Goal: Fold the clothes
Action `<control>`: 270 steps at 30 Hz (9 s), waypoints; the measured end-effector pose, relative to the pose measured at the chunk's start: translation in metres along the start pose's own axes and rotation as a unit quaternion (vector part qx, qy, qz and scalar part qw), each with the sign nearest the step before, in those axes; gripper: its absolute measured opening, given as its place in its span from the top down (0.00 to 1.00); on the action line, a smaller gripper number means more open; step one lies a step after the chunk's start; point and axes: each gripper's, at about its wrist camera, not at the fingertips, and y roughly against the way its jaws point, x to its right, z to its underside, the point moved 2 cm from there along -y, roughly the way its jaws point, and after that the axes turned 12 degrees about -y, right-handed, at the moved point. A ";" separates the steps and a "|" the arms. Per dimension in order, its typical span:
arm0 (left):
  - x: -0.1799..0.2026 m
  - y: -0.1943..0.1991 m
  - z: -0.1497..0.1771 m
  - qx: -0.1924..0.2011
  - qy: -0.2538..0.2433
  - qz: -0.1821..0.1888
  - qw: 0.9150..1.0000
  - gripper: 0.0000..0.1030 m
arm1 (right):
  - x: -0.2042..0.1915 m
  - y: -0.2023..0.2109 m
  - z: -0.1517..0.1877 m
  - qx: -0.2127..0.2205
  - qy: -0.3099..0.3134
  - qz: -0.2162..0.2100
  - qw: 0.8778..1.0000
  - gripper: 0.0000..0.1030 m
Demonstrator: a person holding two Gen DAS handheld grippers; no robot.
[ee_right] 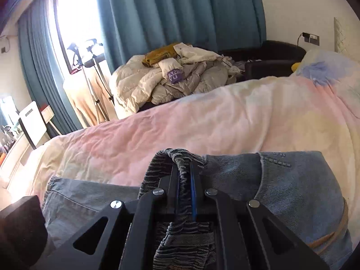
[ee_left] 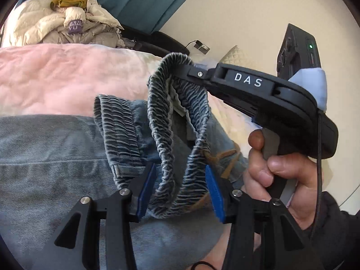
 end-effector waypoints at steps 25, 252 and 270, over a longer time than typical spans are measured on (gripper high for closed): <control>-0.024 -0.020 0.018 -0.042 0.104 0.041 0.993 0.55 | 0.034 -0.044 0.026 -0.136 -0.008 -0.051 0.989 0.57; -0.091 0.303 0.120 0.173 0.256 -0.429 0.849 0.77 | -0.180 0.062 0.213 -0.059 0.240 -0.160 0.956 0.55; -0.072 0.319 0.182 0.197 0.442 -0.271 0.832 0.26 | -0.172 0.052 0.217 -0.112 0.231 -0.173 0.951 0.48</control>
